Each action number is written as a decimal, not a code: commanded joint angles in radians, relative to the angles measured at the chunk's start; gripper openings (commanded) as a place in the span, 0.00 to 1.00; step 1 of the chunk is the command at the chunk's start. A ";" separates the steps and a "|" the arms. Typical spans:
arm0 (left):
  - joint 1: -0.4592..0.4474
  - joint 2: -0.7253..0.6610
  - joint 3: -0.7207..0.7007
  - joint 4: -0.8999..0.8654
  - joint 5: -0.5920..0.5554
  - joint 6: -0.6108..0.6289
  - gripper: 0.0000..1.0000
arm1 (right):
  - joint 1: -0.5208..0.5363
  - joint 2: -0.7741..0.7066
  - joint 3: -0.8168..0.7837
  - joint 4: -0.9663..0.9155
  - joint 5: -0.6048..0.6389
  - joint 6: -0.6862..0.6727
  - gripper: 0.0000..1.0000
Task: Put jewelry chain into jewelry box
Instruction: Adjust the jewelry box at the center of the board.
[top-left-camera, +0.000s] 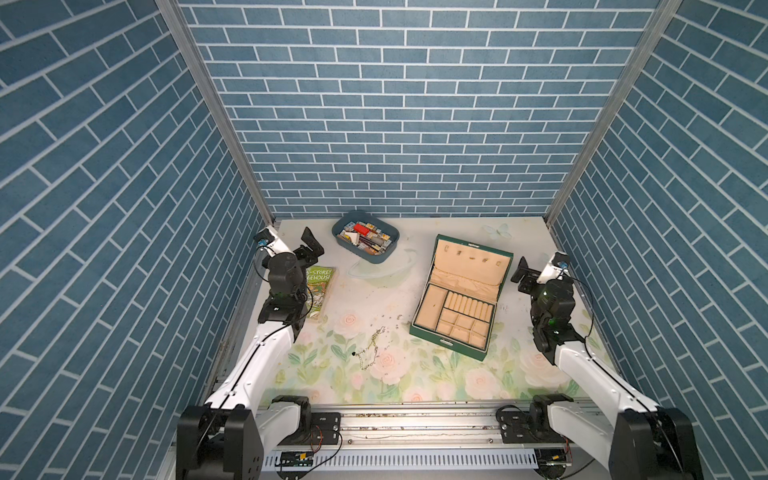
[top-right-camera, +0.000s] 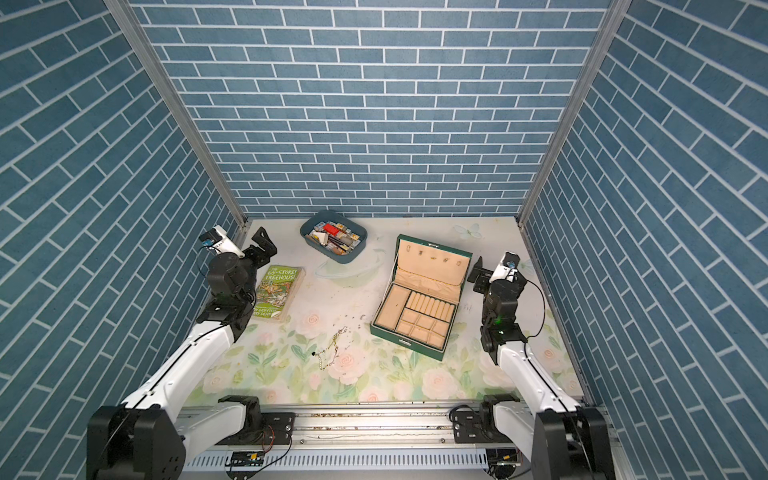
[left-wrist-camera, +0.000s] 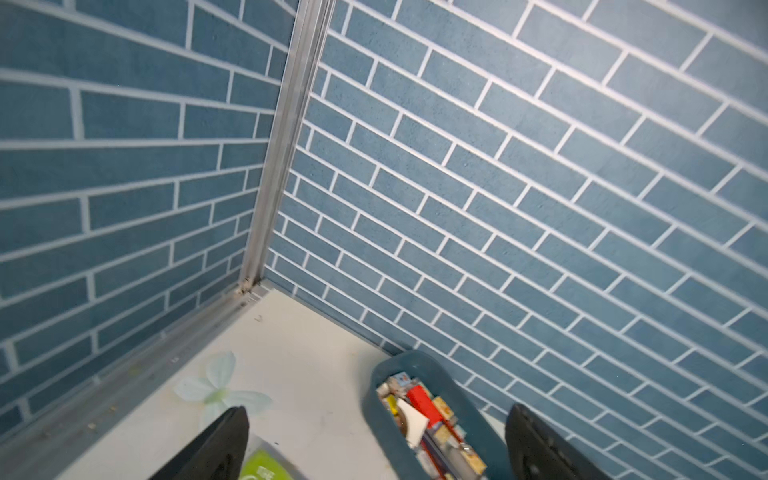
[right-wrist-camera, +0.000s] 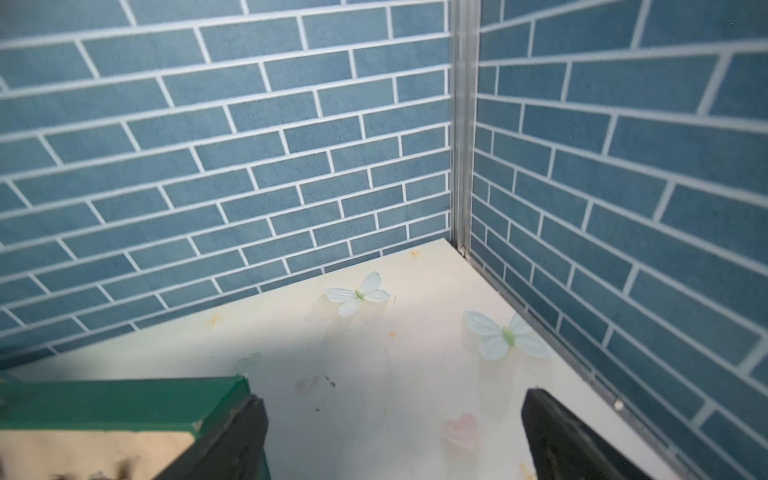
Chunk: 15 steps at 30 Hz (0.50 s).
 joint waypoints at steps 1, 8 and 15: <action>-0.001 -0.009 -0.011 -0.258 0.162 -0.249 1.00 | -0.006 -0.101 -0.002 -0.251 -0.068 0.293 1.00; -0.191 0.048 -0.026 -0.376 0.366 -0.246 1.00 | 0.001 -0.135 0.037 -0.644 -0.168 0.393 1.00; -0.422 0.171 -0.075 -0.263 0.510 -0.180 1.00 | 0.010 -0.192 -0.070 -0.688 -0.377 0.351 0.93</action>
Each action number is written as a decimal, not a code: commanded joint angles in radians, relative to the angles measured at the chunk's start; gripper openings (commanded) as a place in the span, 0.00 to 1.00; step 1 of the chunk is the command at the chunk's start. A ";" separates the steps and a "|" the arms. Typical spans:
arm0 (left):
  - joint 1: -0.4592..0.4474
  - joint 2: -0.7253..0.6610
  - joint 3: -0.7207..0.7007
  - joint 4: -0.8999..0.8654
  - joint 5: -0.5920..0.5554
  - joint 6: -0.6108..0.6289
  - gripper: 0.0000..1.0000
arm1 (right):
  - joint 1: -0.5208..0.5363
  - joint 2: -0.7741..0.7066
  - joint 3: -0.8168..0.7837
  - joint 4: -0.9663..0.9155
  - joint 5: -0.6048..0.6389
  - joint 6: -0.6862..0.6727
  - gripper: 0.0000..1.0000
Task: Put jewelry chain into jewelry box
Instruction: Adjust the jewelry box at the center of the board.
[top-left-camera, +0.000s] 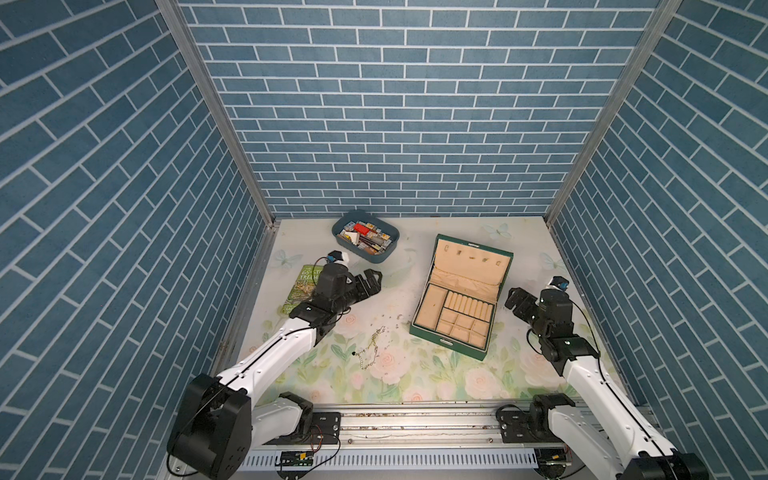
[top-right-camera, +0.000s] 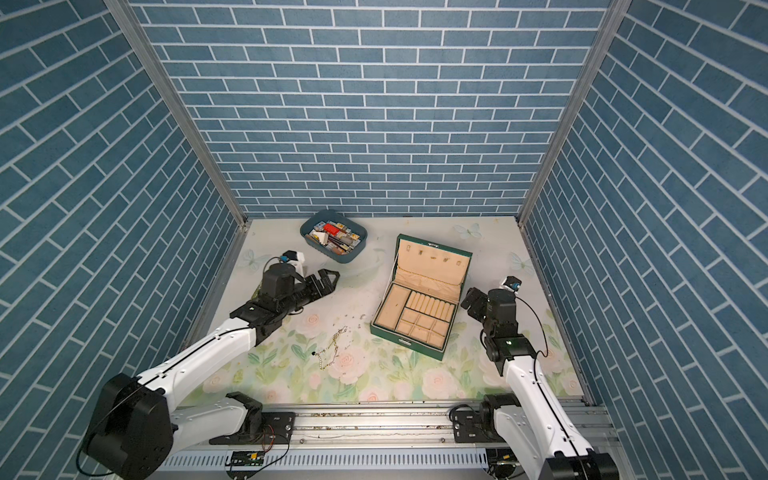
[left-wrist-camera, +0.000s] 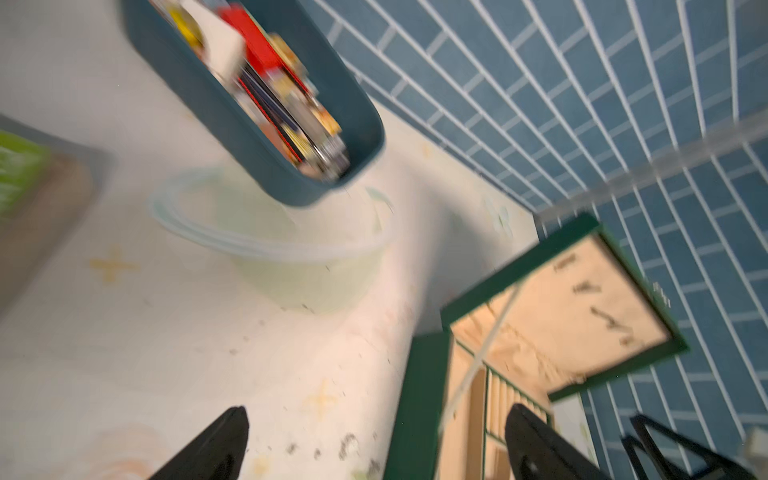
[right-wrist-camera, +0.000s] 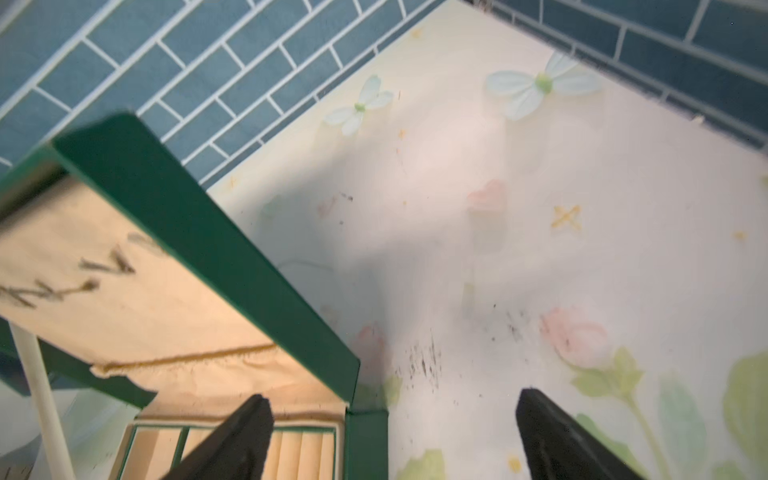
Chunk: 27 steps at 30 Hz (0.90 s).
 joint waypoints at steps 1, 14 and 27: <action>-0.066 0.071 -0.033 0.080 0.117 0.033 0.99 | 0.008 -0.021 -0.052 -0.074 -0.139 0.005 0.92; -0.236 0.408 0.042 0.244 0.202 0.015 0.89 | 0.042 0.065 -0.095 0.002 -0.281 -0.016 0.68; -0.330 0.425 0.000 0.349 0.245 -0.012 0.74 | 0.128 0.225 -0.059 0.067 -0.334 -0.050 0.46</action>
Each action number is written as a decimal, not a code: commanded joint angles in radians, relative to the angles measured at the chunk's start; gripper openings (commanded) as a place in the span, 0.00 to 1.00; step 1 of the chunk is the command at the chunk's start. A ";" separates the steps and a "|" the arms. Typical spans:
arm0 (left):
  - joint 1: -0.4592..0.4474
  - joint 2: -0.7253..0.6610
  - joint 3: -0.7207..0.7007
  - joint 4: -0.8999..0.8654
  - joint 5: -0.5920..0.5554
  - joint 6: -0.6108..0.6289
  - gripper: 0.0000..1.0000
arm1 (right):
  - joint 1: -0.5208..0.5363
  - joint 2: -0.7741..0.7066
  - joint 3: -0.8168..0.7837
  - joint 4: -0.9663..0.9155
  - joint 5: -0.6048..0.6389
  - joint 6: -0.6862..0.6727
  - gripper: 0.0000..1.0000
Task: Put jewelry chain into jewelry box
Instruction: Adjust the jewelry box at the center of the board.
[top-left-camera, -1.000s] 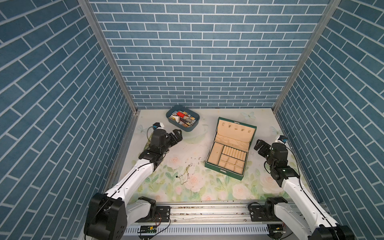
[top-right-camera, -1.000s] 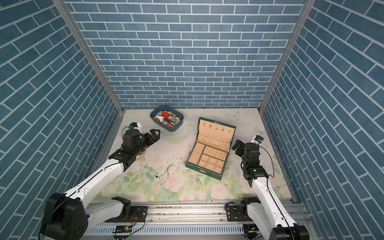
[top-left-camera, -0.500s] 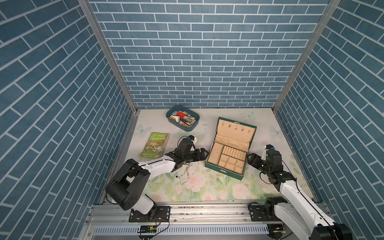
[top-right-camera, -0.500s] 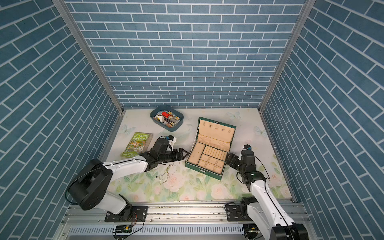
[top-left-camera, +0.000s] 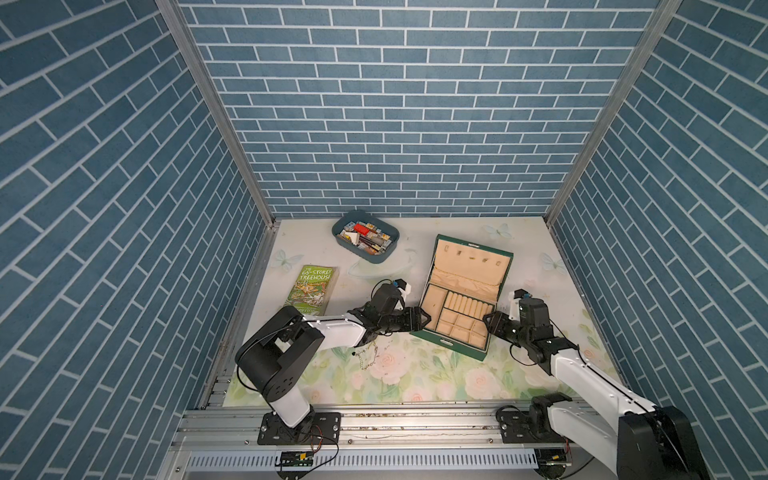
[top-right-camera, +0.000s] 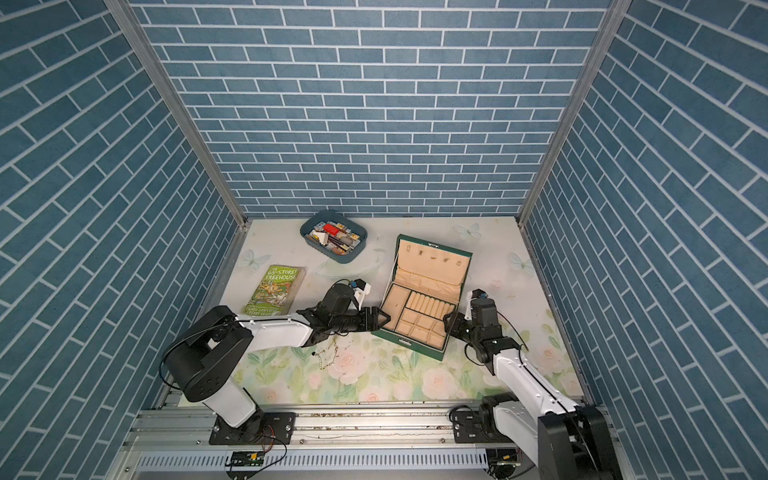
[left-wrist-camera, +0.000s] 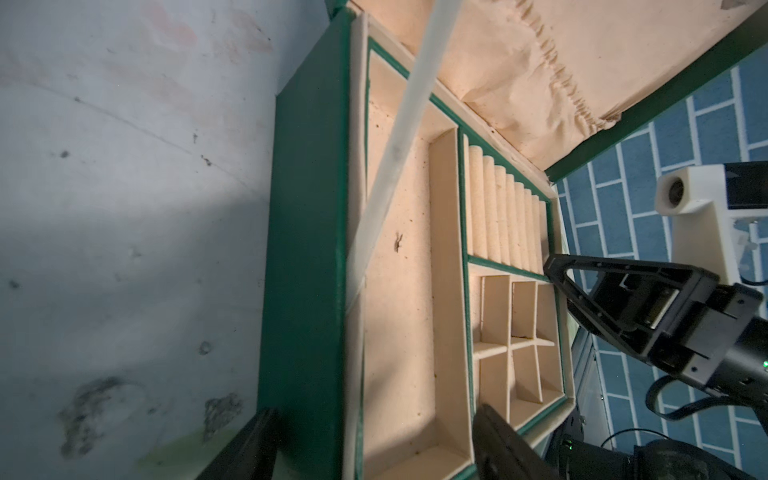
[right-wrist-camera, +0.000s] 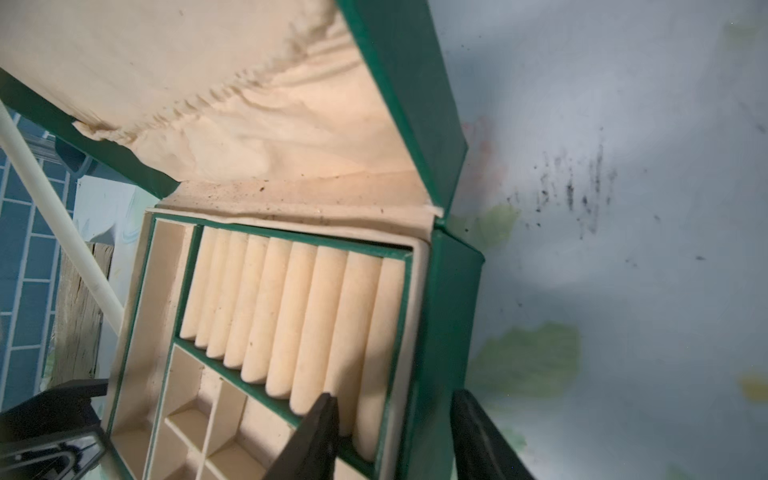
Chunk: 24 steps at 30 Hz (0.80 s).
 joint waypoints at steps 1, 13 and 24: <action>-0.055 -0.033 -0.029 0.051 0.018 -0.009 0.74 | 0.022 0.031 0.025 -0.029 -0.027 -0.044 0.45; -0.146 -0.224 -0.188 0.012 -0.163 -0.082 0.71 | 0.076 0.176 0.133 -0.057 0.005 -0.110 0.43; -0.150 -0.254 -0.240 0.001 -0.208 -0.114 0.71 | 0.132 0.299 0.184 0.023 0.033 -0.055 0.43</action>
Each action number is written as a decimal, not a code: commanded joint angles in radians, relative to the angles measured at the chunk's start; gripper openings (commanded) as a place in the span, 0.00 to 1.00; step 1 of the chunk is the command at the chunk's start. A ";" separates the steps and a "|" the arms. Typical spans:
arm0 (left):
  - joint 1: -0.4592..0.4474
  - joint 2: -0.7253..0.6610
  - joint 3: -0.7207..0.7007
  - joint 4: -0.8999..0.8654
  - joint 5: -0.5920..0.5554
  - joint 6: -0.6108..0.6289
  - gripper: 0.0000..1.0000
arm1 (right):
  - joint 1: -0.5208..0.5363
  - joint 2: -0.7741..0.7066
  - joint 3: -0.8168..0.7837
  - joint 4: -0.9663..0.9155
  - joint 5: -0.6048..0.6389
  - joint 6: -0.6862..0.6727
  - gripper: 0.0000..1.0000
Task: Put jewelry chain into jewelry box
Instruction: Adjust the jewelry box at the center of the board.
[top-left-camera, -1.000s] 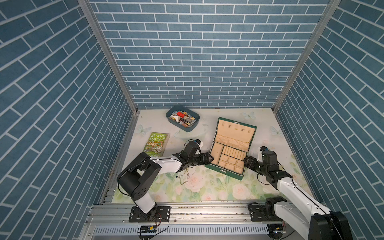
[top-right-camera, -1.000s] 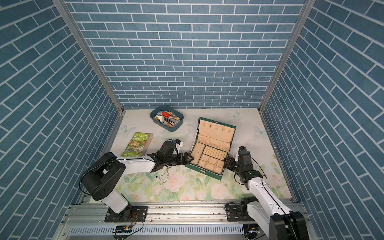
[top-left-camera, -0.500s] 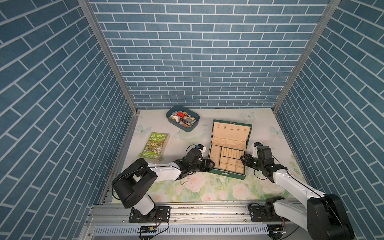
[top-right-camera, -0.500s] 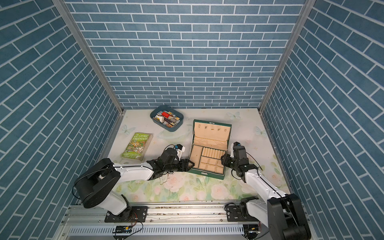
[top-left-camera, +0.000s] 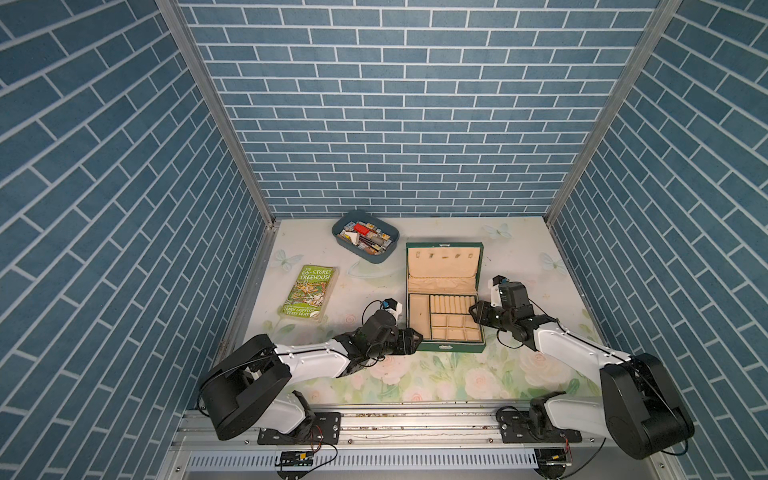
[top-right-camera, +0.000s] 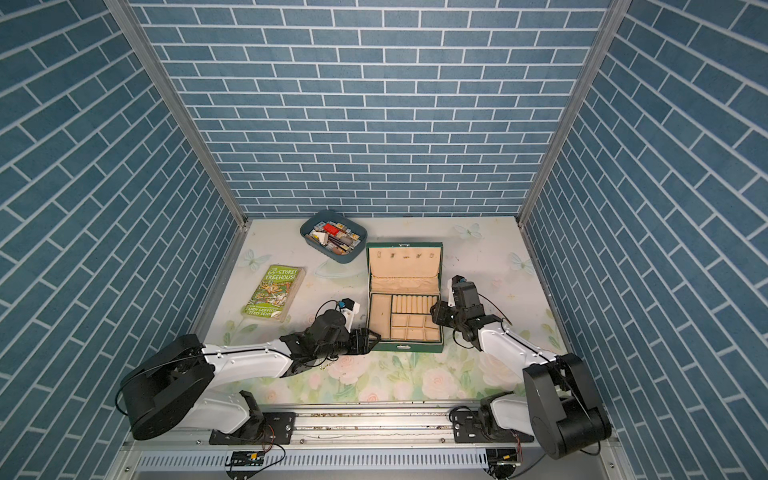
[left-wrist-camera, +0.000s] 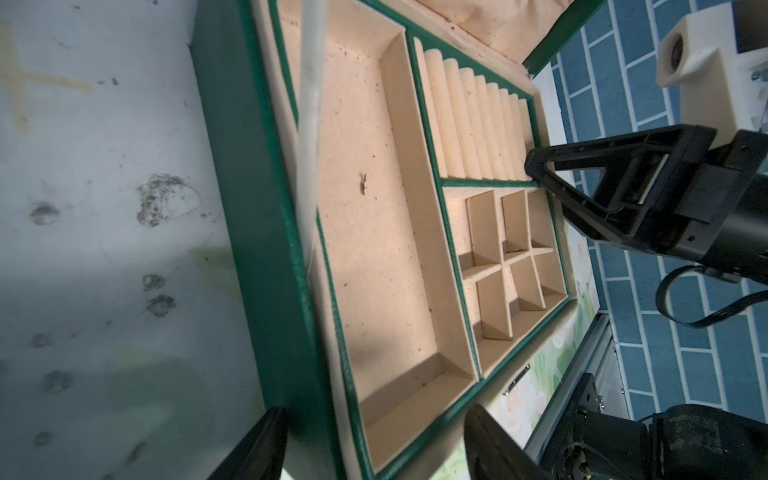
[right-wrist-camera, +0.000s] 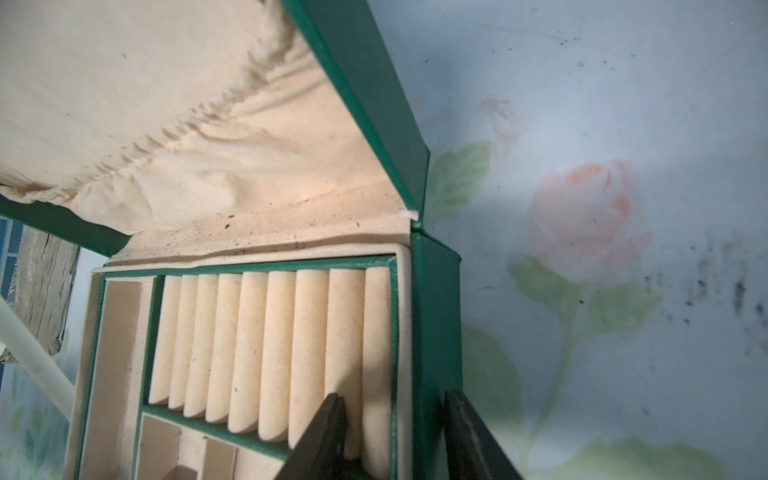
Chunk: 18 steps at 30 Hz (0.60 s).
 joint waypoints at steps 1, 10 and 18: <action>-0.011 -0.003 -0.003 0.000 -0.016 -0.006 0.71 | 0.018 0.044 0.012 -0.008 -0.001 0.021 0.44; -0.009 -0.062 0.057 -0.137 -0.093 0.054 0.77 | 0.022 -0.019 0.062 -0.091 0.075 0.021 0.67; -0.007 -0.244 0.179 -0.436 -0.286 0.143 0.83 | 0.021 -0.190 0.163 -0.245 0.173 0.010 0.76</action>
